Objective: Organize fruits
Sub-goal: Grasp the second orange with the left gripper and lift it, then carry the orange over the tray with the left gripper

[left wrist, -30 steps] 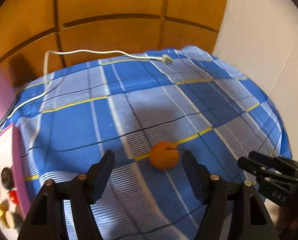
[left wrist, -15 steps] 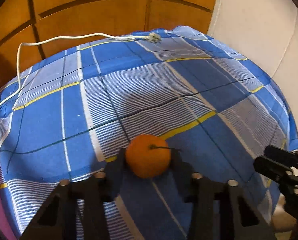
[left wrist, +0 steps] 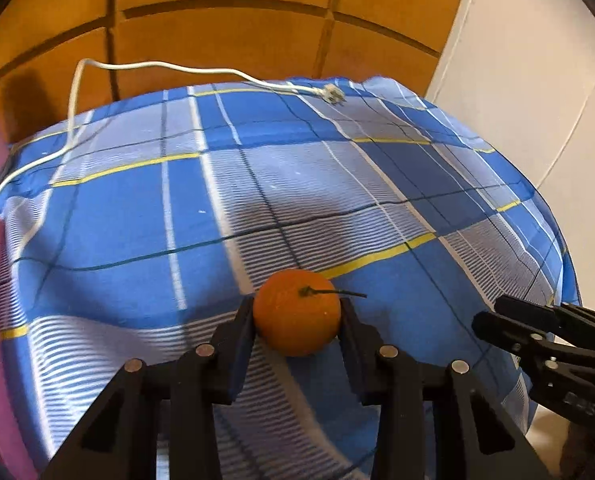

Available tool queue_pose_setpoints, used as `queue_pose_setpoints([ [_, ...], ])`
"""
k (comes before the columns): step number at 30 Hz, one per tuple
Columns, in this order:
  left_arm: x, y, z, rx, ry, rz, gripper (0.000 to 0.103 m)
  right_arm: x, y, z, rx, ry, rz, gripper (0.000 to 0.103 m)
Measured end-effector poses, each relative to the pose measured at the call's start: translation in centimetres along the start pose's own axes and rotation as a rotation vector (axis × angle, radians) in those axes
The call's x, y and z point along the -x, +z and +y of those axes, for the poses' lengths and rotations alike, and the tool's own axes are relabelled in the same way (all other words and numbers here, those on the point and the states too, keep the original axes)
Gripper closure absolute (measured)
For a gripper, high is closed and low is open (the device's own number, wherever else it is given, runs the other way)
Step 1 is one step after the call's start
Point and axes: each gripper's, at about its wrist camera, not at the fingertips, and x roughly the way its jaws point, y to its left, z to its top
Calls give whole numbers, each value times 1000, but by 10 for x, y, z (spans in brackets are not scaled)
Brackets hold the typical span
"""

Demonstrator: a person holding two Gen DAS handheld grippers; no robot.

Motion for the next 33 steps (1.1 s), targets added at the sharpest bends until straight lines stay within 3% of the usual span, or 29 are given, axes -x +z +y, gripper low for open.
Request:
queue_pose_setpoints([
  [11,42,-5,20,48,116,-66,63,-13,1,34,74,29,7,64],
  [33,73,-13,36,102,137,-101,63,-17,7,76,172,24,-9,64],
])
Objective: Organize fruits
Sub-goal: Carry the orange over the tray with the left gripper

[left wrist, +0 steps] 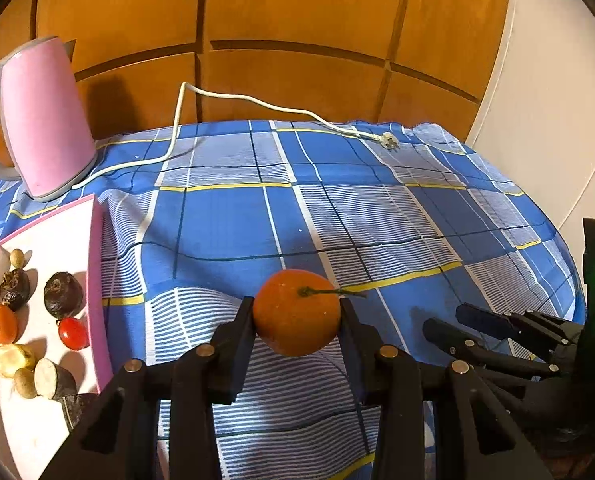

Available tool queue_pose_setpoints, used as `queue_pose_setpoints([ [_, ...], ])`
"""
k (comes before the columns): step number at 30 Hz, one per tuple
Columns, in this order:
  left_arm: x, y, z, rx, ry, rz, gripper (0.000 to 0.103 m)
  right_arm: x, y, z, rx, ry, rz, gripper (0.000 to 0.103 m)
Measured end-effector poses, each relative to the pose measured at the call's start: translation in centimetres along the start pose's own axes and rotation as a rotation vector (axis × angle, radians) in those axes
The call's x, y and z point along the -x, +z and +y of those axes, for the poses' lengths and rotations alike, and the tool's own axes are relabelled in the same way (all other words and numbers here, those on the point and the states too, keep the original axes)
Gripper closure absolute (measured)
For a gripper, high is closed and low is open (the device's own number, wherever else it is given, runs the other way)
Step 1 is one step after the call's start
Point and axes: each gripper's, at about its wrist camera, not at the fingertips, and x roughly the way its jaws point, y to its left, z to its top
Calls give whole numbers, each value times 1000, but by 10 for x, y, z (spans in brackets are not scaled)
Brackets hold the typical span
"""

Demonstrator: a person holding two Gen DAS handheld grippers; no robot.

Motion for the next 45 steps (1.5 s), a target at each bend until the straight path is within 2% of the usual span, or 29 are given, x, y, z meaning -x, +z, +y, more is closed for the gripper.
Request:
queue_pose_setpoints([
  [19,39,-15,46,77,76,-30,63,-15,6,35,73,76,10,64],
  [28,51,-21,66,130,130,-31,63,-15,12,56,107,82,-17,64],
  [37,64,-31,89,178,168,-41,63,-5,-5,70,114,94,-35,64],
  [45,74,-38,105,208,182,-44,63,-3,-10,77,144,63,-45,64],
])
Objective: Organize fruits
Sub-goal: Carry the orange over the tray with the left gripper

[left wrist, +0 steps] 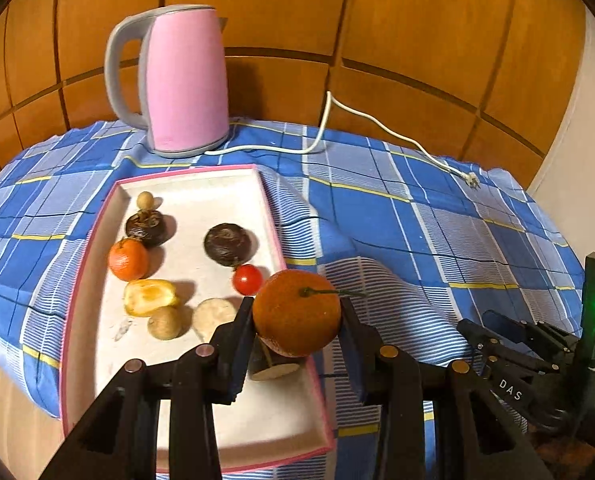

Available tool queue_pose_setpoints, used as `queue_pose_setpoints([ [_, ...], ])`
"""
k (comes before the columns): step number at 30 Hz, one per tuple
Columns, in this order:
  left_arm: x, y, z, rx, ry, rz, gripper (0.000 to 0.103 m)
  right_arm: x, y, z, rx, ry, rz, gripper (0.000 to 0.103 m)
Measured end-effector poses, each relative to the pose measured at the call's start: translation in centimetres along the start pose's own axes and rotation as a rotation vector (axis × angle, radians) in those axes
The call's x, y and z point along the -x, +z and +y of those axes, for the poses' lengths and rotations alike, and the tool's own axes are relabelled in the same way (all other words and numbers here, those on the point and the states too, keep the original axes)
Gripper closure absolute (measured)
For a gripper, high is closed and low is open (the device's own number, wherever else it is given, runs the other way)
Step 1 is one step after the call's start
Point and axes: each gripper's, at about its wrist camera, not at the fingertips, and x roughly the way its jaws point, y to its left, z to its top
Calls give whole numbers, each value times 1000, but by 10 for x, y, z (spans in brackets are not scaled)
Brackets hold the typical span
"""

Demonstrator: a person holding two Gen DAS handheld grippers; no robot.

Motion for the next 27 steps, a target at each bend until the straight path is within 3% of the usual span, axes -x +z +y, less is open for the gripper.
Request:
queue_pose_setpoints([
  [19,16,11,71,135,75,-29,63,1,-5,25,87,36,-15,64],
  [24,14,23,99,223,46,-12,63,-3,-1,38,150,52,-12,64],
  [27,11,32,104,227,29,-27,63,-5,5,46,188,58,-16,64],
])
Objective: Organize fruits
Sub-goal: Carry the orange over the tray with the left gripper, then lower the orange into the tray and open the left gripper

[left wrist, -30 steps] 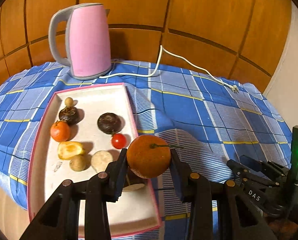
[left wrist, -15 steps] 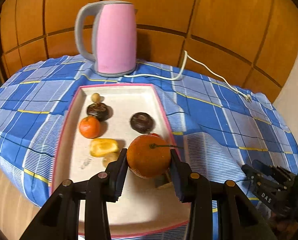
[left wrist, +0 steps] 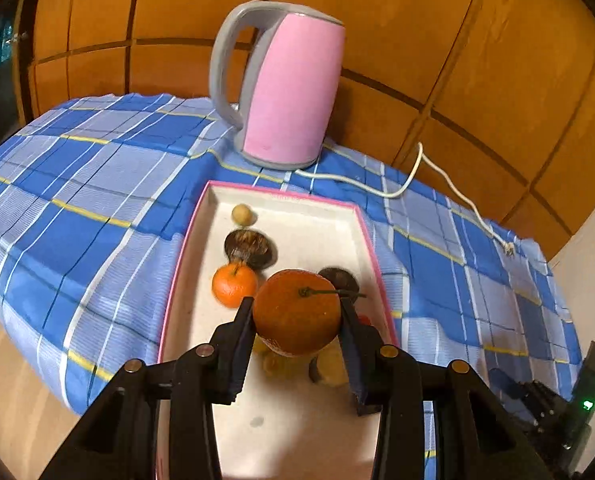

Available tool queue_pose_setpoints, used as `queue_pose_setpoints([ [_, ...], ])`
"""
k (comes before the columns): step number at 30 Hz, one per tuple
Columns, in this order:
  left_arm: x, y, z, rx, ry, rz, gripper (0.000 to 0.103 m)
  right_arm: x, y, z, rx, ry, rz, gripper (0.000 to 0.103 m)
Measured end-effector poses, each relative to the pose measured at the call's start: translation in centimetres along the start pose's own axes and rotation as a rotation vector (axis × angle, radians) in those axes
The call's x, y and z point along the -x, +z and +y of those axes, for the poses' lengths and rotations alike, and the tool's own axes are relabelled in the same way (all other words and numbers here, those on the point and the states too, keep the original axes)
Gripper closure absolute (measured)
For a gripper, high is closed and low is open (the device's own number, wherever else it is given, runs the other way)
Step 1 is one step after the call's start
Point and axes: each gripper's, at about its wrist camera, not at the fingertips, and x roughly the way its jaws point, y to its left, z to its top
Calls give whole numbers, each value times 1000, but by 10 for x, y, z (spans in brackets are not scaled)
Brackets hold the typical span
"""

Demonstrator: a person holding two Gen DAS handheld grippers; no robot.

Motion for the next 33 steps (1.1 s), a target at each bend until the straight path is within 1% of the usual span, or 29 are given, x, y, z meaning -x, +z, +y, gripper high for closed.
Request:
queue_pose_setpoints([
  [2,-5,6,-3,-16,8,-6,63,-1,3,4,11,6,-4,64],
  [5,-20,14,-7,-19,-1,14,62,-1,3,9,20,17,-12,64],
  [7,-31,17,-11,-38,17,18,62,-1,1,9,14,21,-15,64],
  [9,-47,20,-13,-51,46,40,62,0,-1,8,-2,28,-15,64],
  [11,-61,20,-13,-56,47,64,62,0,-2,6,-17,31,-13,64],
  [12,-67,18,-13,-58,67,69,62,0,-3,4,-29,32,-11,64],
  [15,-82,11,-13,-68,87,96,62,-2,-3,2,-42,31,-2,64],
  [16,-88,8,-13,-68,108,107,62,-2,-4,1,-43,30,0,64],
  [18,-91,5,-15,-82,108,111,61,-3,-4,1,-45,33,4,64],
  [19,-92,3,-17,-91,119,108,60,-3,-4,1,-45,32,3,64],
  [21,-91,1,-20,-106,140,83,53,-4,-4,1,-45,32,6,64],
  [22,-90,1,-21,-107,150,73,51,-5,-5,1,-45,33,9,64],
  [26,-82,0,-25,-107,164,43,49,-6,-4,1,-39,31,12,64],
  [29,-70,1,-32,-116,169,0,44,-7,-4,1,-43,36,19,64],
  [33,-53,1,-38,-128,165,-42,42,-9,-4,2,-38,38,27,64],
])
